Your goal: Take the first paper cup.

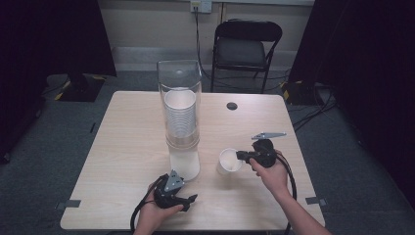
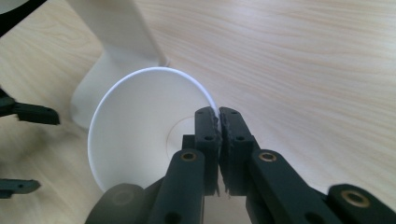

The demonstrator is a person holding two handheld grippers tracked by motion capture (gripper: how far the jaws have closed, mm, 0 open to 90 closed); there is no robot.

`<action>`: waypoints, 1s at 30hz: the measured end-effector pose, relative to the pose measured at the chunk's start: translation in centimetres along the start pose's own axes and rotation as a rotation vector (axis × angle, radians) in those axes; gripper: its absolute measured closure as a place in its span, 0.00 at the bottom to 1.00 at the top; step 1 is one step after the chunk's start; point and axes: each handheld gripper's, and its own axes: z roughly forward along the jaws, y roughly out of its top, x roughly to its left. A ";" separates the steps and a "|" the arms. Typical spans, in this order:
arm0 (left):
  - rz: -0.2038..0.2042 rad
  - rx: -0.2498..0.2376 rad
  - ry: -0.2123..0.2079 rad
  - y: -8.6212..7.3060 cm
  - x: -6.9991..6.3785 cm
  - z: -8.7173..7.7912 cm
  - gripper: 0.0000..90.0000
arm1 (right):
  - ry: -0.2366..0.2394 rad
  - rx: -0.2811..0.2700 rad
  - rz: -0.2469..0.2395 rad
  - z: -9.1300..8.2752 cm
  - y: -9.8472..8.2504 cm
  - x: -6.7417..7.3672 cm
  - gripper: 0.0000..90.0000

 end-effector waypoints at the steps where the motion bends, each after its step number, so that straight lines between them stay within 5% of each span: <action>1: 0.000 0.000 0.000 0.0 0.0 0.0 0.26 | 0.000 -0.004 0.011 0.0 0.1 -0.2 0.97; 13: -0.058 -0.012 0.021 -0.4 1.8 -1.0 0.26 | -0.040 -0.002 0.042 0.1 0.9 -1.8 0.89; 15: -0.066 -0.014 0.027 -0.7 2.1 -1.1 0.26 | -0.043 -0.024 0.045 0.0 1.0 -2.0 0.72; 18: -0.064 -0.011 0.034 -0.8 2.3 -1.2 0.26 | -0.040 -0.053 0.052 -0.3 0.9 -2.2 0.63; 19: -0.076 -0.010 0.037 -0.8 2.5 -1.4 0.26 | -0.035 -0.086 0.055 -0.9 0.8 -2.4 0.47; 20: -0.076 -0.010 0.037 -0.8 2.5 -1.4 0.26 | -0.039 -0.100 0.055 -1.3 0.7 -2.4 0.42; 27: -0.092 -0.007 0.044 -0.9 3.0 -1.5 0.24 | -0.053 -0.163 0.012 -3.6 -0.7 -3.4 0.21; 28: -0.102 -0.009 0.046 -1.0 3.0 -1.5 0.24 | -0.107 -0.146 -0.003 -4.0 -1.6 -3.9 0.15; 30: -0.106 -0.011 0.045 -1.0 3.0 -1.5 0.23 | -0.132 -0.140 -0.017 -4.1 -2.3 -4.1 0.18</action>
